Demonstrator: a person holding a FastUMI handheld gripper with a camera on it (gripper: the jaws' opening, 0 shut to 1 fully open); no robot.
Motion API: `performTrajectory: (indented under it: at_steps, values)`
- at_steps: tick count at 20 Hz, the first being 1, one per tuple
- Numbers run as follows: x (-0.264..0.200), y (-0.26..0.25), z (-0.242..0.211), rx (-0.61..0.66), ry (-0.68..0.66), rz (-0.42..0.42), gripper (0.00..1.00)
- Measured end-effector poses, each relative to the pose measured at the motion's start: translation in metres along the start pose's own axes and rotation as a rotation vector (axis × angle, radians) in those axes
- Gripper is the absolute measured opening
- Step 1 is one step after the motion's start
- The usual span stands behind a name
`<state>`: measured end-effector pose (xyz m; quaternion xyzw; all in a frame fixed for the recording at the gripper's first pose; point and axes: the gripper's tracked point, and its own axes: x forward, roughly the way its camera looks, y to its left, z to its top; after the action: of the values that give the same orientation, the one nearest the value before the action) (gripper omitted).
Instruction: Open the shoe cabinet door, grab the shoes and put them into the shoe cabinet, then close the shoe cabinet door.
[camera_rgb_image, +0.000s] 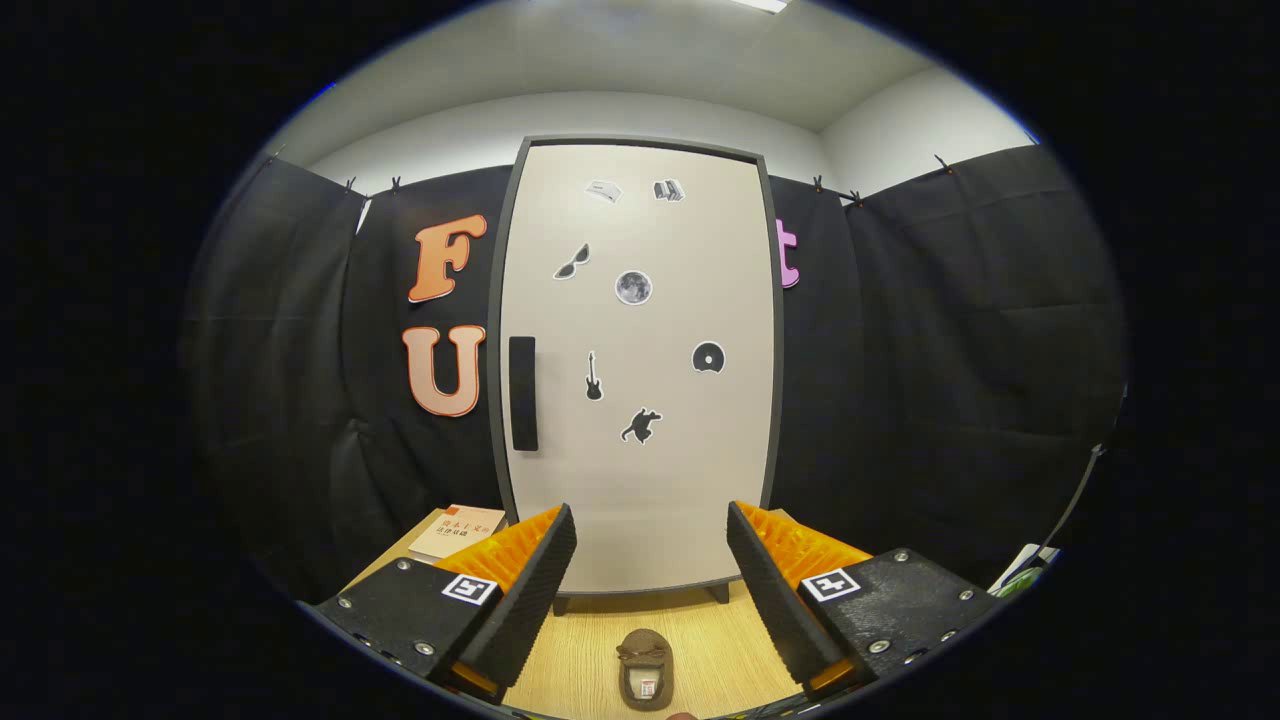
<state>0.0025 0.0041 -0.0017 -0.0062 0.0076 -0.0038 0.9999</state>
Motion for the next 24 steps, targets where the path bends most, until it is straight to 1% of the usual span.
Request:
performTrajectory:
  at_steps: [8,12,17,24]
  values:
    - [0.004,0.011,-0.003,0.005,0.003,0.001,0.95]
    - [0.019,0.032,-0.003,0.012,0.011,0.030,0.95]
    - [0.055,0.073,0.003,0.000,0.003,0.089,0.95]
    - [0.120,0.122,0.015,-0.016,-0.012,0.142,0.95]
